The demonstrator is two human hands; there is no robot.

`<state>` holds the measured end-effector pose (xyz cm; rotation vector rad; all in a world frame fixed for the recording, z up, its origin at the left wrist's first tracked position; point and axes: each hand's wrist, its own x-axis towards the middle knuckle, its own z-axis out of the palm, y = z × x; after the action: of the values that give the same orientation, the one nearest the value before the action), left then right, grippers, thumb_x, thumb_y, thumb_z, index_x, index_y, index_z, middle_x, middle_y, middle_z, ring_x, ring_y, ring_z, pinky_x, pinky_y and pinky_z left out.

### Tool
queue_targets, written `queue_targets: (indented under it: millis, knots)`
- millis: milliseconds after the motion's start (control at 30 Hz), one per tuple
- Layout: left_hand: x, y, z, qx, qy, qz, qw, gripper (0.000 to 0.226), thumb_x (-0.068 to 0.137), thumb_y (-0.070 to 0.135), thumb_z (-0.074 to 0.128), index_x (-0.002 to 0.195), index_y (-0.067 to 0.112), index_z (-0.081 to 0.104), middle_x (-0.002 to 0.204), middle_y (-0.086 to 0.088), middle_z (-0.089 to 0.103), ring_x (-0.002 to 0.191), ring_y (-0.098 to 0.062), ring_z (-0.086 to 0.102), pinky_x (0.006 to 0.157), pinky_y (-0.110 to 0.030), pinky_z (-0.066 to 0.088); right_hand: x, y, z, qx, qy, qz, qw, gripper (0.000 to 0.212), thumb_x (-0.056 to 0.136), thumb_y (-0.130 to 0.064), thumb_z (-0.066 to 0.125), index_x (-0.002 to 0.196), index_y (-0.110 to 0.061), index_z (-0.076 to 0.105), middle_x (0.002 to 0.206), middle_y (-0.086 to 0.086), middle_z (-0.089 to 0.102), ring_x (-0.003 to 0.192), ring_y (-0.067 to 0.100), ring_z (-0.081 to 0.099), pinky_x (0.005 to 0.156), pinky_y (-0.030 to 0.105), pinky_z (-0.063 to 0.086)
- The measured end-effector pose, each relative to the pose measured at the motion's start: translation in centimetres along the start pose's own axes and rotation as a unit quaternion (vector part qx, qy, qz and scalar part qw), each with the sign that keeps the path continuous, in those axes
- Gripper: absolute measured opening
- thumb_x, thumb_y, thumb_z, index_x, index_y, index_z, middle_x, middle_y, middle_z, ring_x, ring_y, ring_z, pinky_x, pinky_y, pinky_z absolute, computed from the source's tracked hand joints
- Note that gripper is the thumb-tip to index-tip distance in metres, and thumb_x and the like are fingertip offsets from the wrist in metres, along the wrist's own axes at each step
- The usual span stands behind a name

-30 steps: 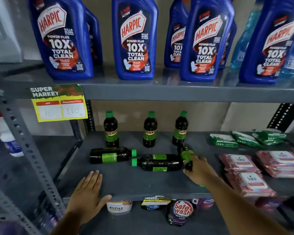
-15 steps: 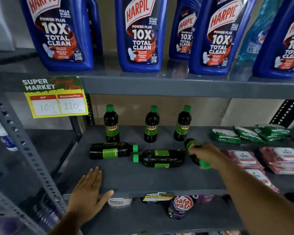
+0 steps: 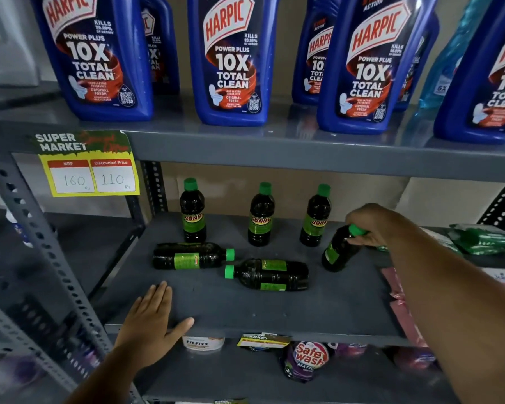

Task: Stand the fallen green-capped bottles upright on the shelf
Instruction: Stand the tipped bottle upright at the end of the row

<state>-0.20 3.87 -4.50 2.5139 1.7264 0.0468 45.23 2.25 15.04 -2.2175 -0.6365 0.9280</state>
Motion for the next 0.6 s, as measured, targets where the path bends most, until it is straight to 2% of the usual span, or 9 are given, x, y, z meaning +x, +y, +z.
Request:
queue_targets:
  millis: [67, 133, 200, 300, 367, 467, 533, 600]
  knots:
    - [0.0, 0.1, -0.3, 0.005, -0.013, -0.004, 1.0, 0.124, 0.054, 0.09, -0.017, 0.146, 0.007, -0.01, 0.157, -0.008, -0.013, 0.143, -0.02, -0.012, 0.115, -0.038, -0.002, 0.6, -0.2, 0.6, 0.006, 0.022, -0.037, 0.999, 0.039, 0.083, -0.025, 0.073, 0.112, -0.003, 0.058, 0.102, 0.016, 0.058, 0.072, 0.027, 0.068, 0.059, 0.032, 0.061]
    - [0.0, 0.2, -0.4, 0.004, -0.017, -0.005, 1.0, 0.125, 0.054, 0.091, -0.015, 0.146, 0.007, -0.009, 0.158, -0.008, -0.012, 0.143, -0.02, -0.012, 0.114, -0.038, -0.002, 0.7, -0.1, 1.3, -0.009, 0.041, -0.071, 0.997, 0.051, 0.074, -0.04, 0.081, 0.106, -0.006, 0.059, 0.102, 0.011, 0.062, 0.074, 0.022, 0.068, 0.055, 0.027, 0.056]
    - [0.0, 0.2, -0.4, 0.006, -0.021, -0.005, 1.0, 0.124, 0.054, 0.091, -0.013, 0.146, 0.007, -0.009, 0.158, -0.008, -0.012, 0.142, -0.019, -0.012, 0.114, -0.038, -0.001, 0.9, 0.3, 1.8, -0.063, 0.068, -0.118, 0.989, 0.059, 0.07, -0.046, 0.083, 0.106, -0.006, 0.059, 0.102, 0.01, 0.064, 0.077, 0.022, 0.067, 0.059, 0.03, 0.056]
    - [0.0, 0.3, -0.4, 0.009, -0.019, -0.004, 1.0, 0.123, 0.056, 0.091, -0.012, 0.146, 0.008, -0.009, 0.158, -0.007, -0.011, 0.14, -0.016, -0.014, 0.114, -0.037, -0.001, 1.3, 1.2, 2.2, -0.178, 0.121, -0.195, 0.957, 0.066, 0.073, -0.051, 0.078, 0.117, -0.008, 0.057, 0.115, 0.013, 0.063, 0.103, 0.033, 0.063, 0.077, 0.034, 0.052]
    - [-0.1, 0.3, -0.5, 0.007, -0.017, -0.004, 1.0, 0.123, 0.056, 0.091, -0.011, 0.147, 0.008, -0.008, 0.158, -0.007, -0.01, 0.138, -0.014, -0.016, 0.114, -0.037, -0.001, 1.9, 1.9, 2.2, -0.168, 0.134, -0.213, 0.953, 0.062, 0.075, -0.053, 0.073, 0.118, -0.012, 0.057, 0.119, 0.014, 0.064, 0.107, 0.035, 0.061, 0.081, 0.037, 0.051]
    - [0.0, 0.3, -0.6, 0.0, -0.02, -0.01, 1.0, 0.122, 0.056, 0.091, -0.009, 0.147, 0.009, -0.009, 0.158, -0.005, -0.011, 0.136, -0.011, -0.018, 0.114, -0.037, -0.001, 2.3, 2.6, 2.2, -0.122, 0.135, -0.206, 0.961, 0.063, 0.076, -0.054, 0.07, 0.121, -0.013, 0.056, 0.121, 0.015, 0.063, 0.107, 0.035, 0.061, 0.079, 0.035, 0.048]
    - [0.0, 0.2, -0.6, 0.004, -0.023, -0.014, 1.0, 0.12, 0.057, 0.091, -0.008, 0.147, 0.011, -0.009, 0.158, -0.004, -0.011, 0.137, -0.011, -0.018, 0.115, -0.036, -0.002, 2.6, 3.0, 2.3, -0.1, 0.134, -0.206, 0.964, 0.07, 0.07, -0.058, 0.075, 0.118, -0.011, 0.055, 0.119, 0.014, 0.064, 0.108, 0.035, 0.061, 0.079, 0.036, 0.048]
    - [0.1, 0.2, -0.5, 0.007, -0.024, -0.019, 0.999, 0.119, 0.058, 0.091, -0.007, 0.147, 0.012, -0.009, 0.158, -0.004, -0.011, 0.136, -0.01, -0.018, 0.115, -0.036, -0.002, 2.7, 3.6, 2.6, -0.093, 0.134, -0.211, 0.964, 0.074, 0.066, -0.053, 0.083, 0.118, -0.01, 0.052, 0.117, 0.014, 0.063, 0.11, 0.036, 0.06, 0.079, 0.036, 0.047]
